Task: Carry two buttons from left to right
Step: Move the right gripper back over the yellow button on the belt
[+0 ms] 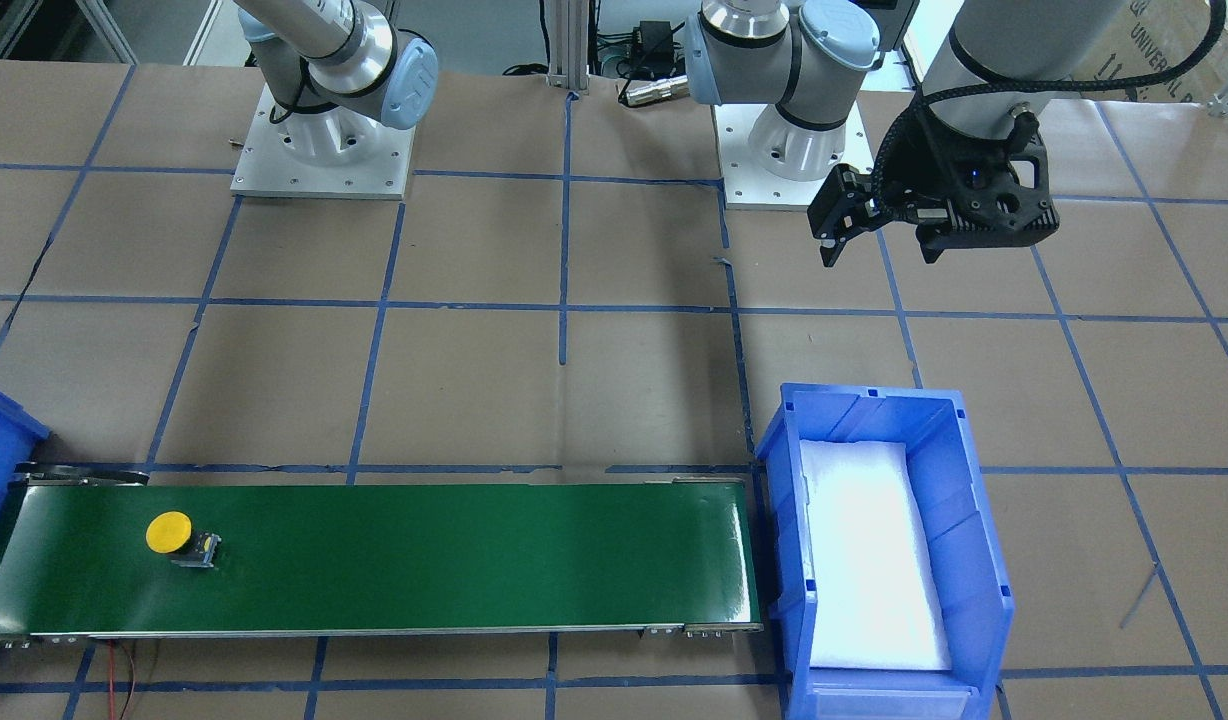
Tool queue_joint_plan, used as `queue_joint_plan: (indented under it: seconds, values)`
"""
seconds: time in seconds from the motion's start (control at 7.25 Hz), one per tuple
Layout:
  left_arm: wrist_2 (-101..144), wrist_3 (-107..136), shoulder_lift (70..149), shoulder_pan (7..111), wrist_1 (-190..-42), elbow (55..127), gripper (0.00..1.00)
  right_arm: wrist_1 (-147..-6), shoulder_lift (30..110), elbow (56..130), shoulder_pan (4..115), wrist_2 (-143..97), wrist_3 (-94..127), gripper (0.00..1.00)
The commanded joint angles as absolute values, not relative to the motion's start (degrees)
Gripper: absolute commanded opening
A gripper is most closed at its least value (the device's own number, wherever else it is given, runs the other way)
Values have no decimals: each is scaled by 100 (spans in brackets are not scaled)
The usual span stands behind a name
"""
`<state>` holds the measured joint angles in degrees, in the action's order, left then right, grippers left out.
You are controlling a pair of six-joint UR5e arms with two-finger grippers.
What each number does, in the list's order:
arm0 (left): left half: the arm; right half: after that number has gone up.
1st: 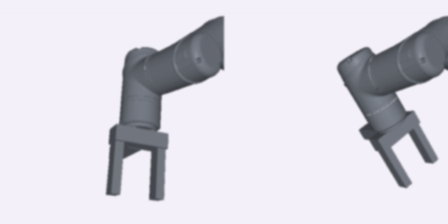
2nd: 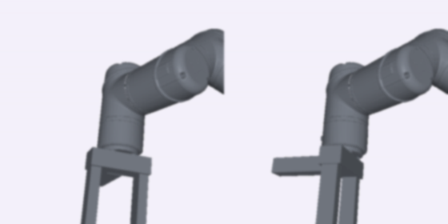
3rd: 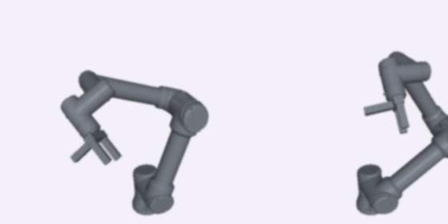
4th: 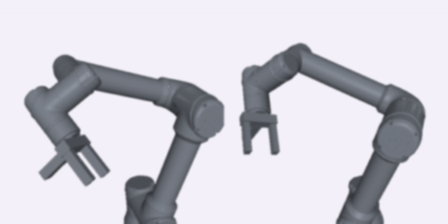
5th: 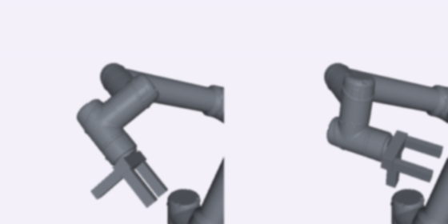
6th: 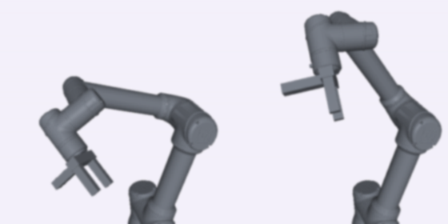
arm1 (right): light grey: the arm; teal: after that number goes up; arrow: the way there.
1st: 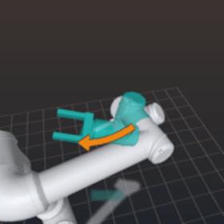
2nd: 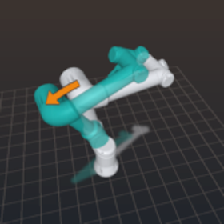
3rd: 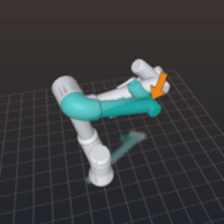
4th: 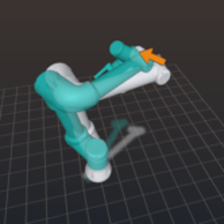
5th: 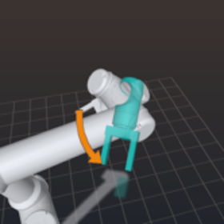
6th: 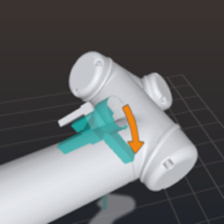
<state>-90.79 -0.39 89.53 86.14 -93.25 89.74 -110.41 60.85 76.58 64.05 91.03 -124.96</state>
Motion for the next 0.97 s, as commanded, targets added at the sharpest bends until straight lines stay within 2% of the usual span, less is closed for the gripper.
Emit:
queue_joint_plan:
  seconds: [0.0,0.14,0.83]
  values:
    - [-9079,-35,8947,8613,-9316,8974,100,-11047,6205,7655,7158,9272,-11529,100]
    - [-9079,-44,8947,8613,-9325,8974,100,-11039,6170,7751,7363,9151,-11018,100]
    - [-9079,-44,8956,8613,-9325,8974,100,-11818,6056,8672,7365,8983,-11206,100]
